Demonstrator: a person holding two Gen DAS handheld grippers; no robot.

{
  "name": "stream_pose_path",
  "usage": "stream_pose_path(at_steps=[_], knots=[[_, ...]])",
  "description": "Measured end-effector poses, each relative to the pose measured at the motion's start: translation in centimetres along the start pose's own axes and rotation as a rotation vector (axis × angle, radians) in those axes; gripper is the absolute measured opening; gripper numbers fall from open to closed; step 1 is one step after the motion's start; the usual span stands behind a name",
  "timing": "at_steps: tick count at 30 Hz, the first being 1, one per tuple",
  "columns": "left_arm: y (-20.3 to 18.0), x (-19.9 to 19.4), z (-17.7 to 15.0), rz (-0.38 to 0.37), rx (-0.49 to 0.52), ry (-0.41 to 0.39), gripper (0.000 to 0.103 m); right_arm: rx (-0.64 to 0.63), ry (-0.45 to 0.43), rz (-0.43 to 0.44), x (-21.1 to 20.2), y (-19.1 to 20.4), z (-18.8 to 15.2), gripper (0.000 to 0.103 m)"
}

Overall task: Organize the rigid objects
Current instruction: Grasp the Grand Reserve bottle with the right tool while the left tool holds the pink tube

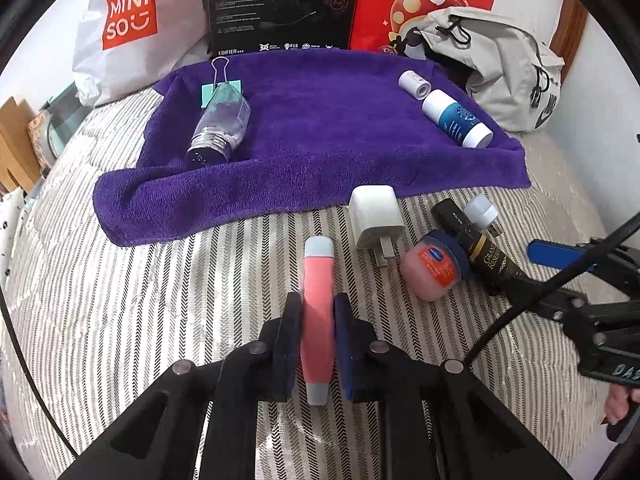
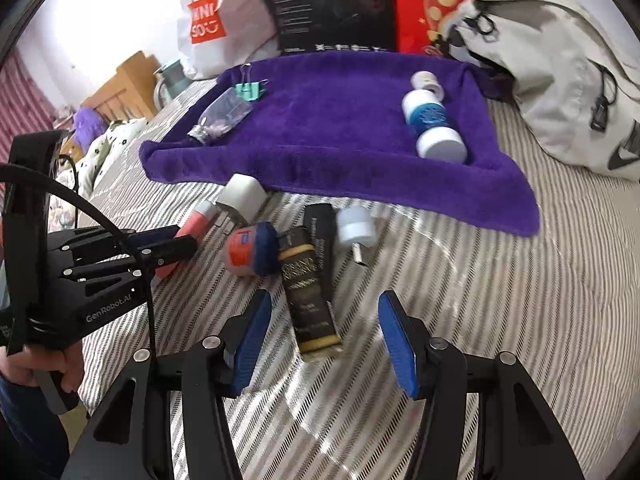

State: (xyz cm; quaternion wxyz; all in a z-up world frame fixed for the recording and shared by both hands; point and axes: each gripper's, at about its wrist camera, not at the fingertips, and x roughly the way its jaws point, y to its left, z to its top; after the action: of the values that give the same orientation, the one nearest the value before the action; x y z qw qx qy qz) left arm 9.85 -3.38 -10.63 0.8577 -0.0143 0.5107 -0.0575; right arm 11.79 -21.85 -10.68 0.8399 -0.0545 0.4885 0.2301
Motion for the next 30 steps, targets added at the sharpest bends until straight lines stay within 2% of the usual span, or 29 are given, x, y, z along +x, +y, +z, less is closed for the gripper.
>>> stream_pose_path(at_steps=[2,3,4,6,12,19,23,30], knots=[[0.1,0.1,0.1,-0.009,-0.005,0.003,0.016,-0.021,0.014,-0.016,0.6,0.4,0.2,0.054],[0.1,0.1,0.0,-0.012,-0.005,0.002,0.017,-0.030,0.017,-0.019,0.8,0.6,0.3,0.046],[0.2,0.1,0.0,-0.014,-0.005,0.000,0.016,-0.039,0.024,-0.018,1.1,0.7,0.4,0.031],[0.3,0.1,-0.1,-0.019,0.000,-0.002,0.017,-0.034,0.029,-0.002,1.3,0.7,0.5,0.024],[0.4,0.1,-0.2,-0.028,0.002,-0.005,0.017,-0.017,0.032,-0.013,0.5,0.1,0.1,0.022],[0.5,0.0,-0.3,-0.034,0.001,-0.010,0.017,0.056,0.045,-0.107,-1.1,-3.2,-1.4,0.022],[0.2,0.1,-0.2,-0.022,0.013,-0.012,0.017,0.089,0.059,-0.115,-0.5,-4.2,-1.9,0.023],[-0.7,0.1,-0.3,0.029,0.052,-0.024,0.017,0.005,0.036,-0.207,0.2,-2.5,-2.1,0.028]])
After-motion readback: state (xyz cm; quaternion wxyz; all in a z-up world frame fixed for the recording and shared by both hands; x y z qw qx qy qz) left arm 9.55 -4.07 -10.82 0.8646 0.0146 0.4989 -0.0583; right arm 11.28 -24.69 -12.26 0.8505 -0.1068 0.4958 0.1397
